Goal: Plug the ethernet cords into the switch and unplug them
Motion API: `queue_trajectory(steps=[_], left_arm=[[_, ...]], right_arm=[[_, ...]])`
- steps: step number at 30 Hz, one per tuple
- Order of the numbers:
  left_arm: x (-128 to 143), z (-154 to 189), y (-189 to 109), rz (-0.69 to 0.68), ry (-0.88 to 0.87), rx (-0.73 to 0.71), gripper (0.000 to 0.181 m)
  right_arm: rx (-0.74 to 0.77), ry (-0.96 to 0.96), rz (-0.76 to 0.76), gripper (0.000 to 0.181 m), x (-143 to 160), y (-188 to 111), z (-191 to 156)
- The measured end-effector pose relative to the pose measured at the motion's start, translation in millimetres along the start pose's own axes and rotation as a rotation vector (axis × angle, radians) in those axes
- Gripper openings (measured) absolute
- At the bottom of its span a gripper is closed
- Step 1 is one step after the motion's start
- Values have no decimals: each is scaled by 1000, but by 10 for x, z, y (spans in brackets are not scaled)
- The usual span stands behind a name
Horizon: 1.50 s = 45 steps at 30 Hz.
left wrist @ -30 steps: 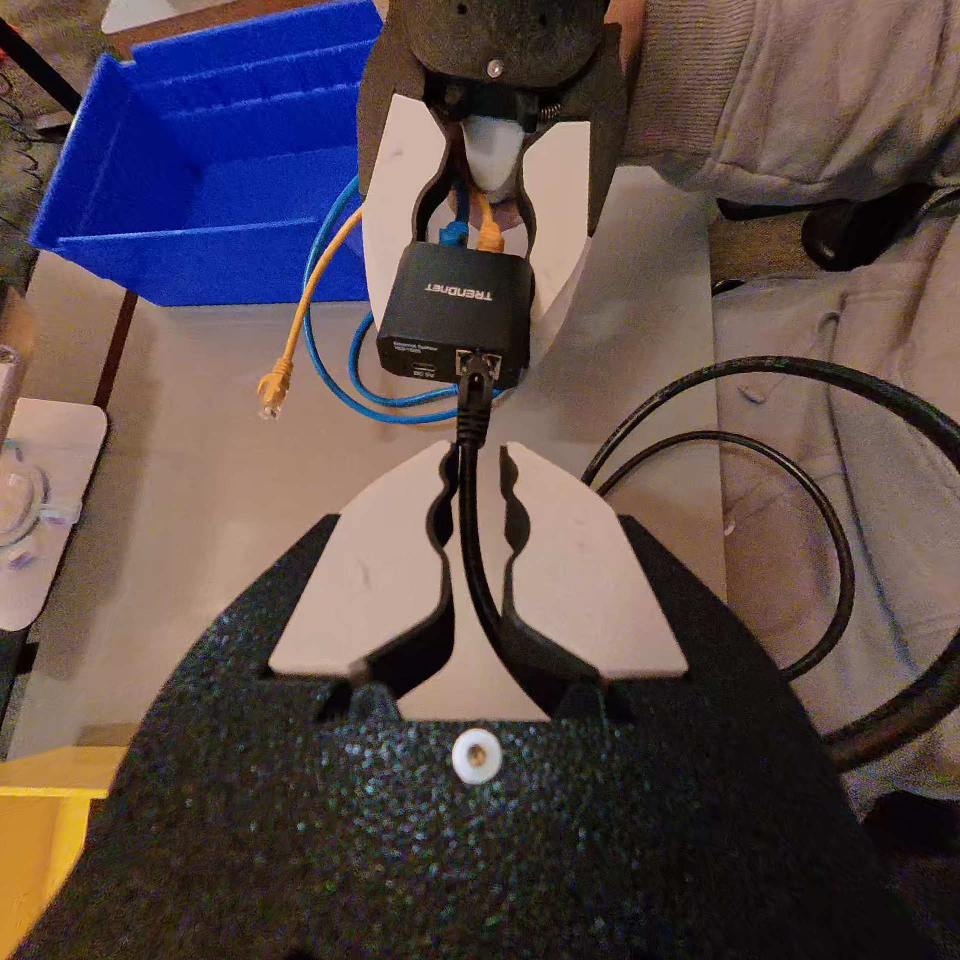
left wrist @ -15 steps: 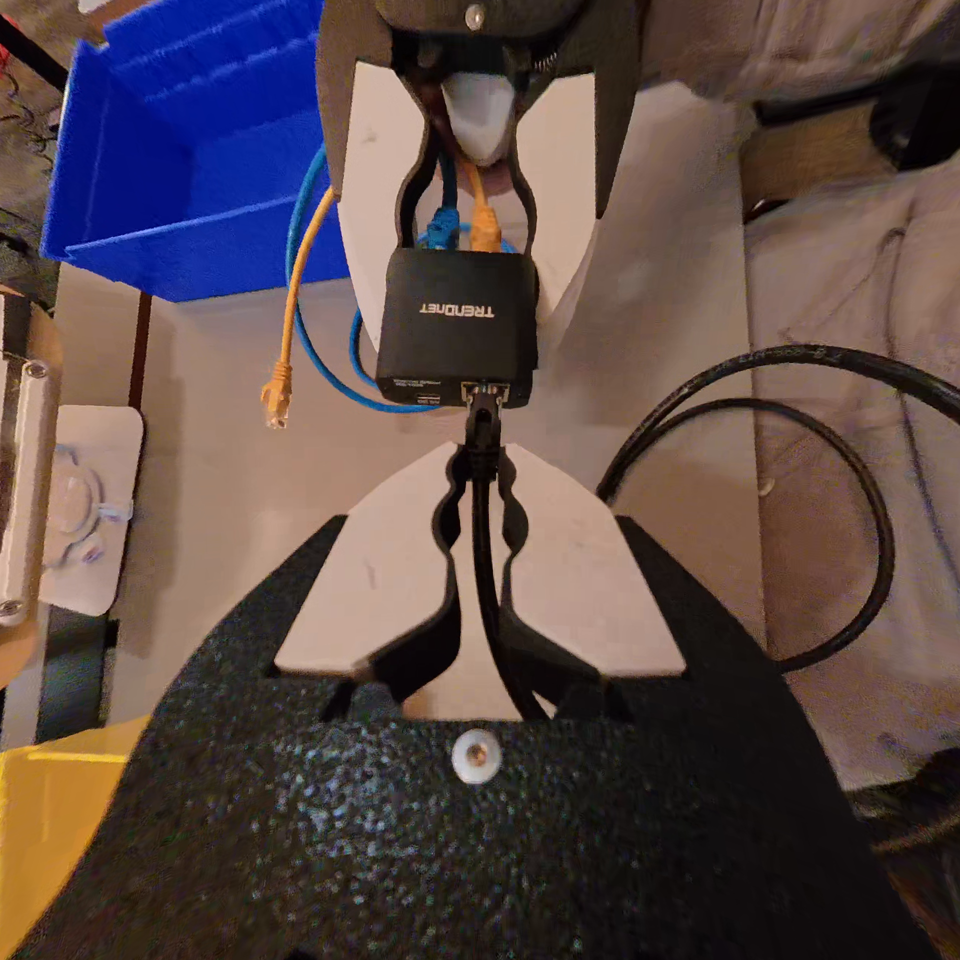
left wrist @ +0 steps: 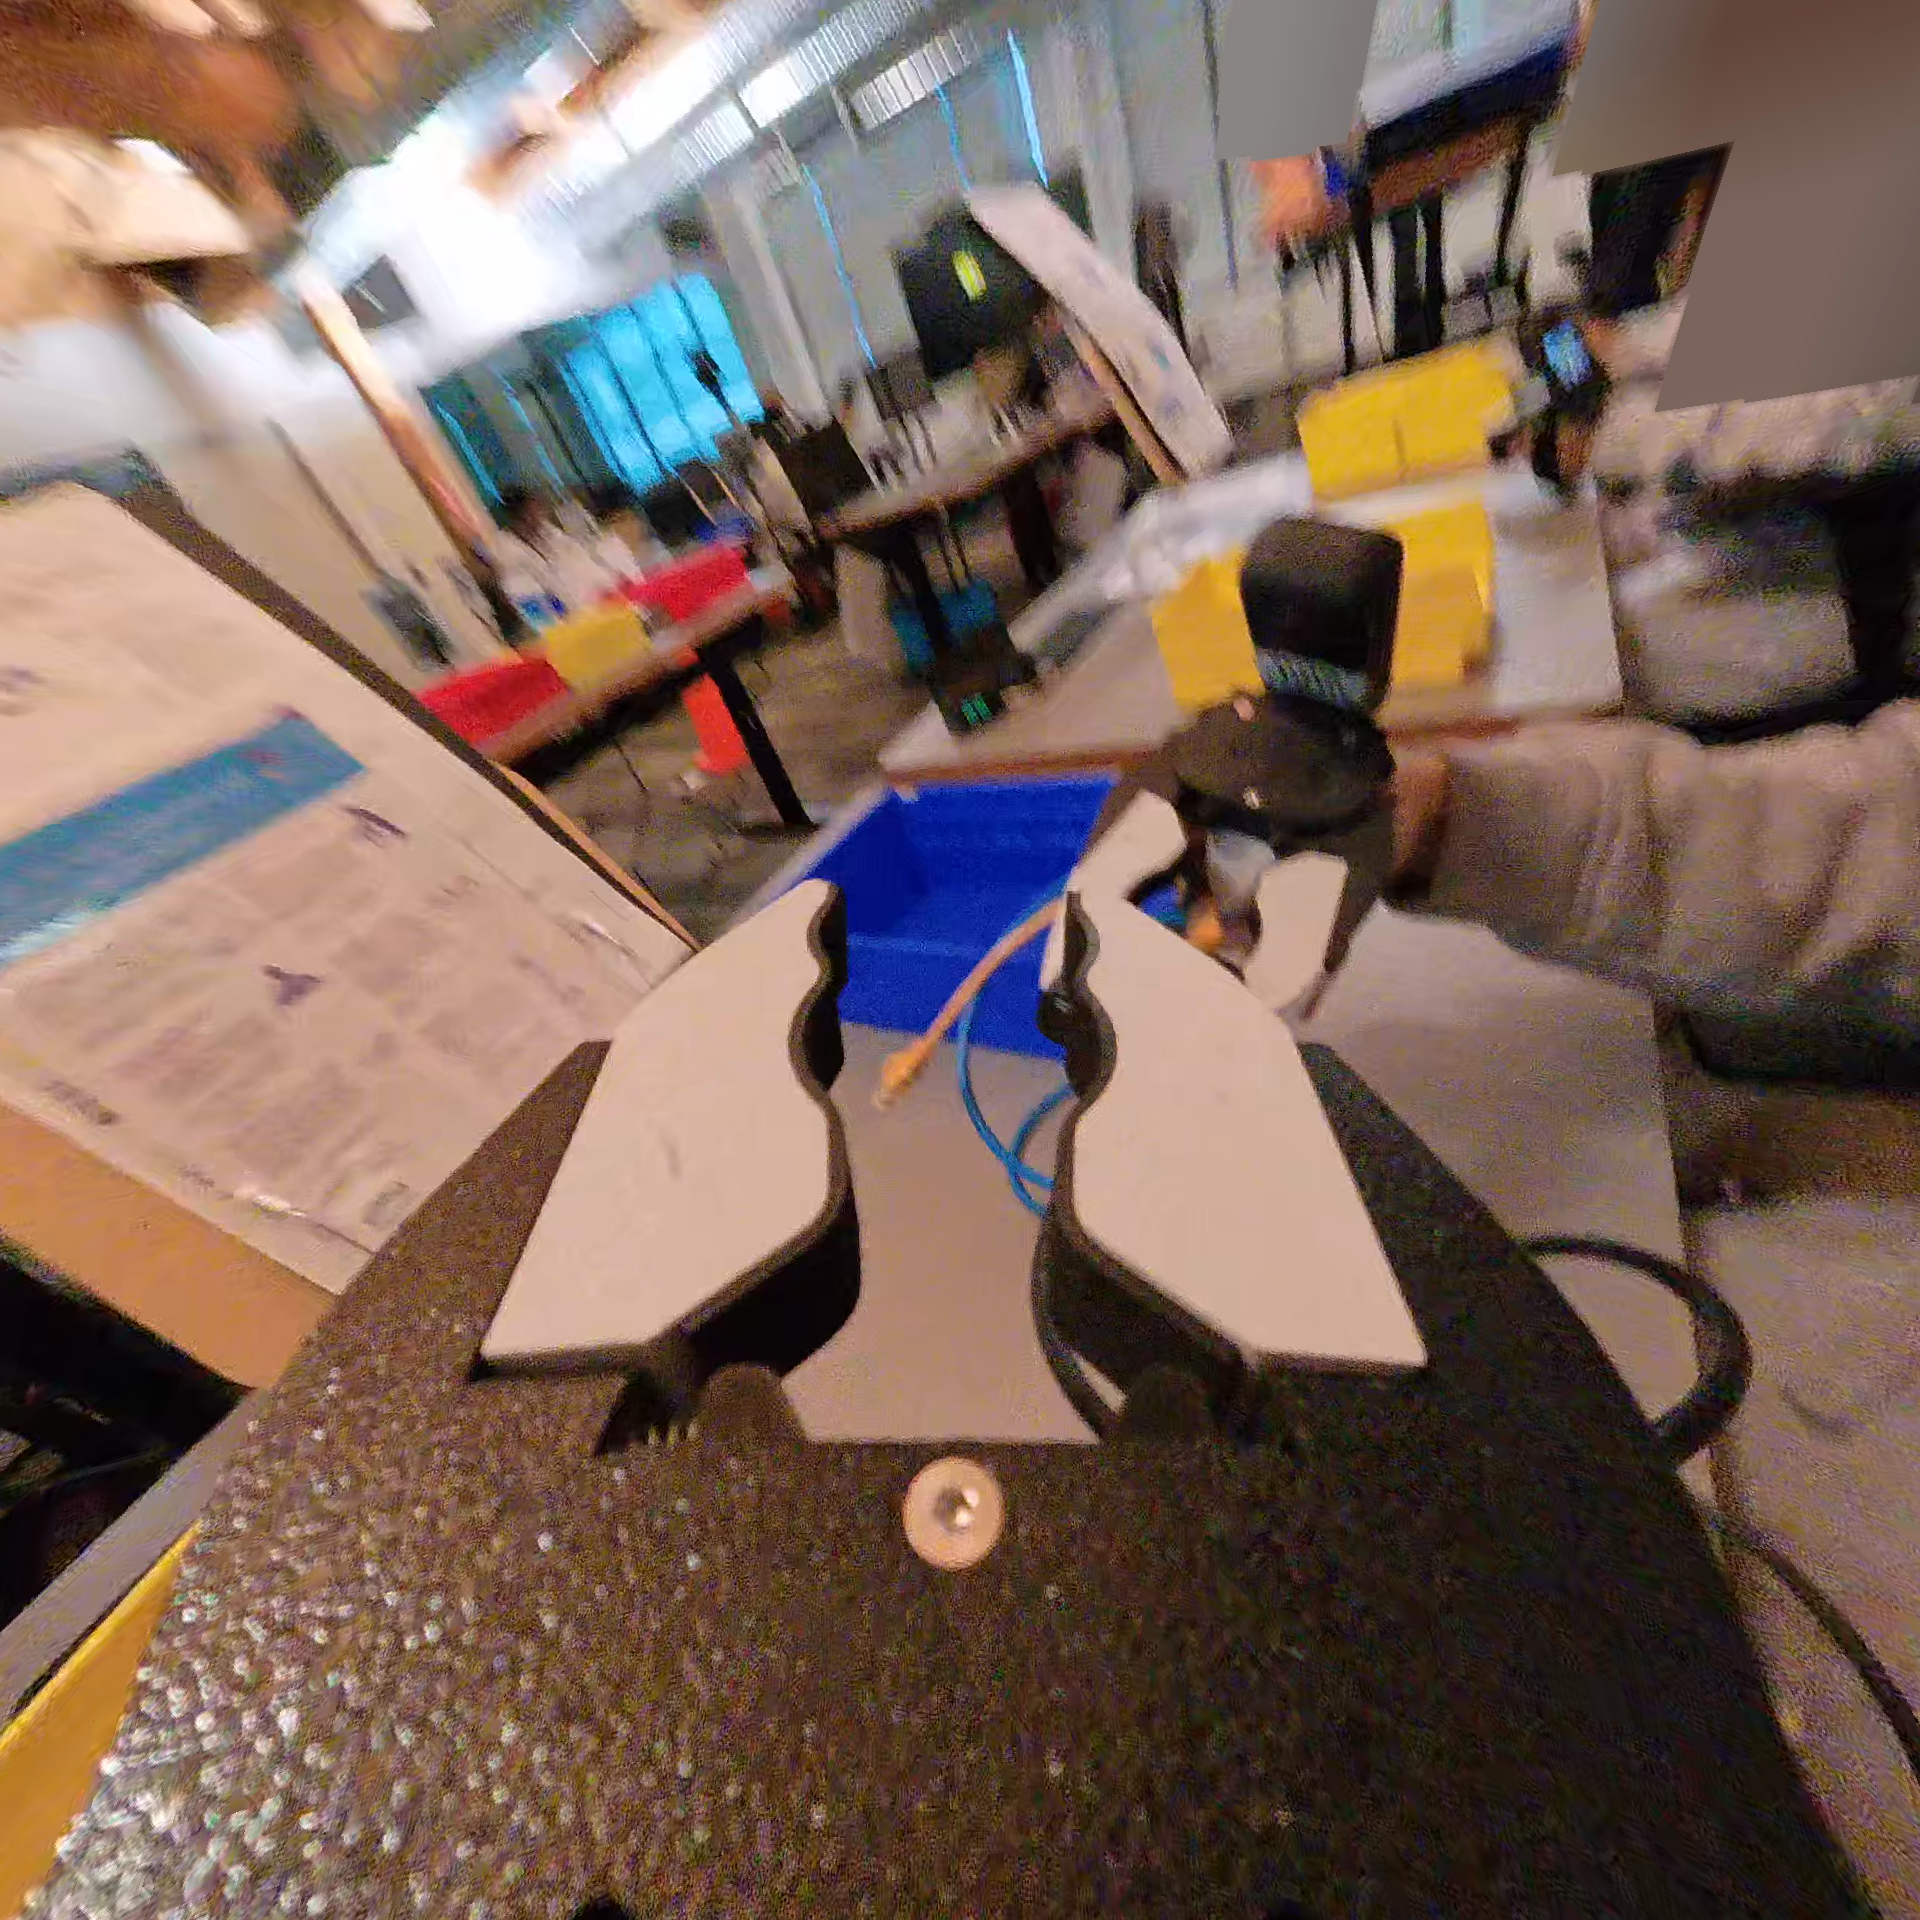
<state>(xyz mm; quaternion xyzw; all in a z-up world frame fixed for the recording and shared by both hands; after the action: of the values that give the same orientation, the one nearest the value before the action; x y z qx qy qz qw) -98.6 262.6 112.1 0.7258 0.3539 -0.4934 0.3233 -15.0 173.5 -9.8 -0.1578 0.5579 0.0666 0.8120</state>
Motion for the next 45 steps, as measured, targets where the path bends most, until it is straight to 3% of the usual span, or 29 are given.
queue_trajectory(steps=[1,3,5,10,12,15,20,23,27,29,32,35,40,43,45], left_arm=[[-184,-170,-159,103,-13,-101,37],[-227,-434,-466,153,-5,-263,32],[67,-559,-653,56,-7,-351,33],[858,-388,-735,-83,-132,-336,39],[1059,-321,-732,-106,-155,-329,39],[1301,-273,-714,-144,-198,-317,42],[1511,-212,-694,-175,-269,-268,42],[1599,-213,-697,-207,-292,-253,43],[1797,-168,-665,-231,-339,-229,43],[1887,-150,-645,-232,-365,-229,43],[1950,-113,-598,-214,-404,-211,43],[1940,-72,-586,-222,-406,-187,43],[1920,0,-668,-244,-377,-167,43],[1952,23,-678,-248,-362,-164,42],[1972,40,-650,-237,-363,-159,42]], right_arm=[[17,-5,24,61,-114,-80,112],[54,-8,91,61,-438,-279,382],[93,-28,159,61,-825,-513,685],[208,-77,242,61,-1564,-1115,1492],[206,-56,284,62,-1656,-1335,1734],[293,-30,327,61,-1496,-1666,2141],[431,145,545,61,-1353,-2201,2657],[370,208,571,61,-1717,-2094,2544],[217,184,476,61,-2170,-1484,1824],[122,216,433,61,-2171,-1096,1391],[-70,252,301,61,-1821,-600,788],[-150,301,42,61,-1050,-320,489],[-266,392,-522,61,367,-470,135],[-246,367,-720,62,906,-576,39],[-219,288,-757,63,1159,-533,-7]])
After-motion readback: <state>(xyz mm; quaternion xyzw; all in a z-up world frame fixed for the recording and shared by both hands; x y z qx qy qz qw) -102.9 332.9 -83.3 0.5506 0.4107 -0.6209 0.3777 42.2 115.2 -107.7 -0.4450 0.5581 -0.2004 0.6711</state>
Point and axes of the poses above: each gripper's, where its closed fingertips meet, y out along the fingers, x out of its underside, z = x × y across the jaws, the point moved 2 cm from there along -y, back along the fingers, and after that the axes turned 8 degrees about z, right-handed, at the moved point
